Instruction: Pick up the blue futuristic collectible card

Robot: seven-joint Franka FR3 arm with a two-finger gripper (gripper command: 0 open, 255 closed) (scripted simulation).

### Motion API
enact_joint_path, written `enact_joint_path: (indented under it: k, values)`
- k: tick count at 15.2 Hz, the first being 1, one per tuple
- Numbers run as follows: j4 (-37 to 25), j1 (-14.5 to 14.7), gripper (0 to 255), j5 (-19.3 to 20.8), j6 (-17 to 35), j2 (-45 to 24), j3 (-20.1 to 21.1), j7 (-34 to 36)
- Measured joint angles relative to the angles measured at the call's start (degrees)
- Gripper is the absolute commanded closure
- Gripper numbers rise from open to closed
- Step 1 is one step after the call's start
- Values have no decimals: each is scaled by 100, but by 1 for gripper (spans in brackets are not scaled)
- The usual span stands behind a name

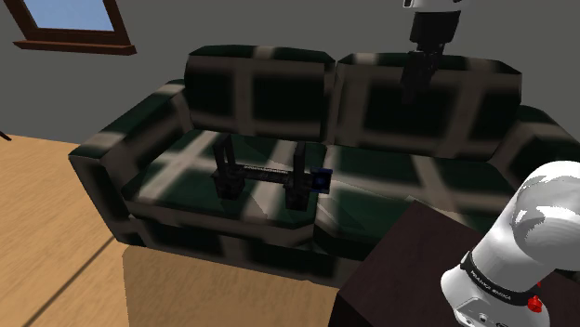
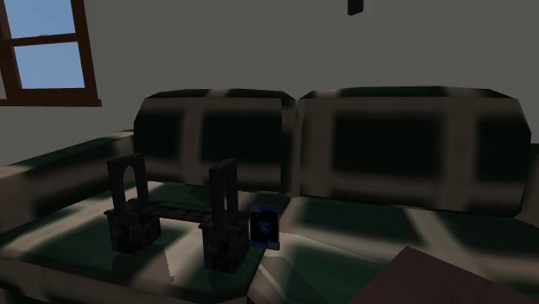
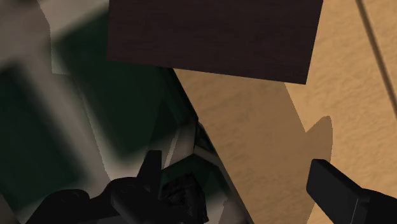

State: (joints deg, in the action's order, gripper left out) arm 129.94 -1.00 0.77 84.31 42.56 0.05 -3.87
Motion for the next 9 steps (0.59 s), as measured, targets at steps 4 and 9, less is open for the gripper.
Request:
enact_joint_path:
  k: [4,9]
  values:
    - [128,5,0,55,332,-236,-192,-278]
    - [390,18,0,140,1084,-804,-629,-941]
